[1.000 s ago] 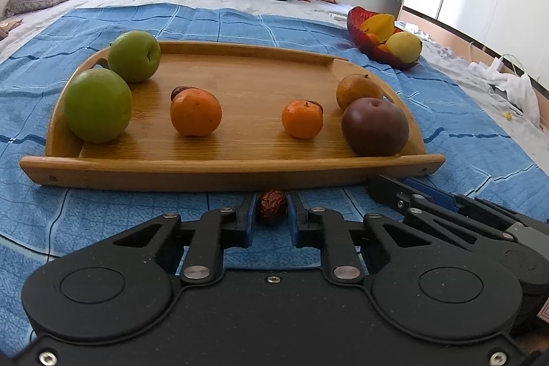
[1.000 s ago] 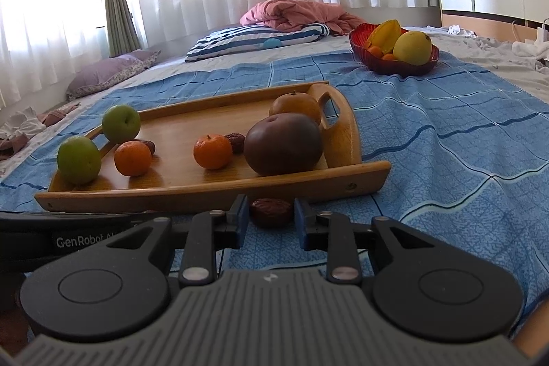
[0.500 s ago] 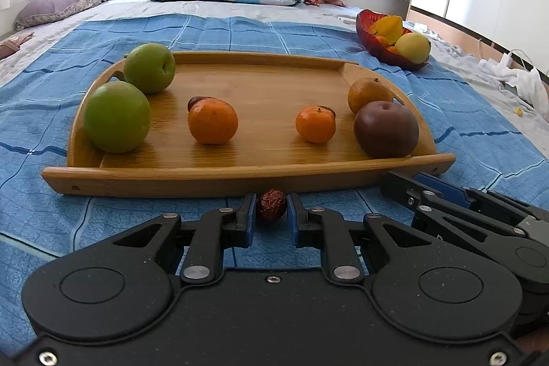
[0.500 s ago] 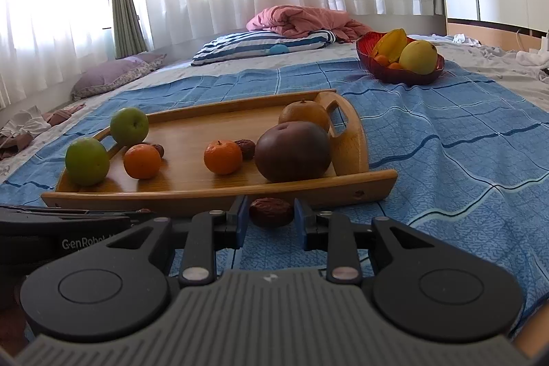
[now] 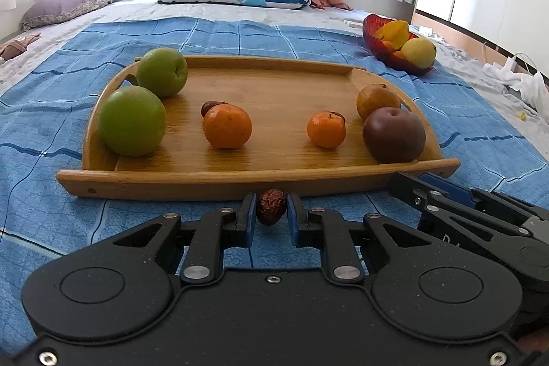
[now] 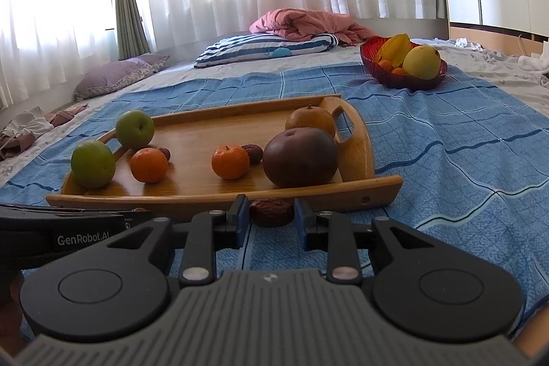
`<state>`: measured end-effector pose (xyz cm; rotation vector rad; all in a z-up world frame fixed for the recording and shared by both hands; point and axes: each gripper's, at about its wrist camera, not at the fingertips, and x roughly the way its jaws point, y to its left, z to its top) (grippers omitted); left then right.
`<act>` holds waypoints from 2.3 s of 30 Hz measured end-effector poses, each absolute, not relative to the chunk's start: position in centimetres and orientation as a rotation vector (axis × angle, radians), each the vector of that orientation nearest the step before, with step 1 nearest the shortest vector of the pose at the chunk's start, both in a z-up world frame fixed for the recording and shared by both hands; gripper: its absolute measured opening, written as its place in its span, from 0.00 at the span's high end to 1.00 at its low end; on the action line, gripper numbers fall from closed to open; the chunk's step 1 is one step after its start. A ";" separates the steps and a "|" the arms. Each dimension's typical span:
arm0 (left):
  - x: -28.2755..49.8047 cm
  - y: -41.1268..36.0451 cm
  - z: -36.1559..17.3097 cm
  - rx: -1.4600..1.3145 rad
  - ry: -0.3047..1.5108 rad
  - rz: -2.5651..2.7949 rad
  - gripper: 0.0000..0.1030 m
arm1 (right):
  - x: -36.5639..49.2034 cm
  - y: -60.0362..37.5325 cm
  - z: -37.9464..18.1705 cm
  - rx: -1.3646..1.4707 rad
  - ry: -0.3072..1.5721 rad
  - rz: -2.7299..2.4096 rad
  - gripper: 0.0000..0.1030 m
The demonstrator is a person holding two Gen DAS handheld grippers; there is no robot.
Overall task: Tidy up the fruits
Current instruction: 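Lift the date with the left gripper while the right carries its date over the tray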
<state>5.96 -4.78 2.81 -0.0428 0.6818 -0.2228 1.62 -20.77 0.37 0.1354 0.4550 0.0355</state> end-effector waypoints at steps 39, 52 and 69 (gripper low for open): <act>5.5 -3.1 0.8 -0.069 0.632 -0.167 0.52 | 2.5 -18.3 -1.4 -0.028 0.476 0.019 0.32; 5.3 -4.3 0.4 -0.038 0.602 -0.165 0.75 | 2.9 -17.3 -1.5 -0.065 0.480 0.045 0.50; 5.5 -4.1 0.8 -0.039 0.616 -0.167 0.82 | 2.9 -17.2 -1.2 -0.044 0.490 0.053 0.66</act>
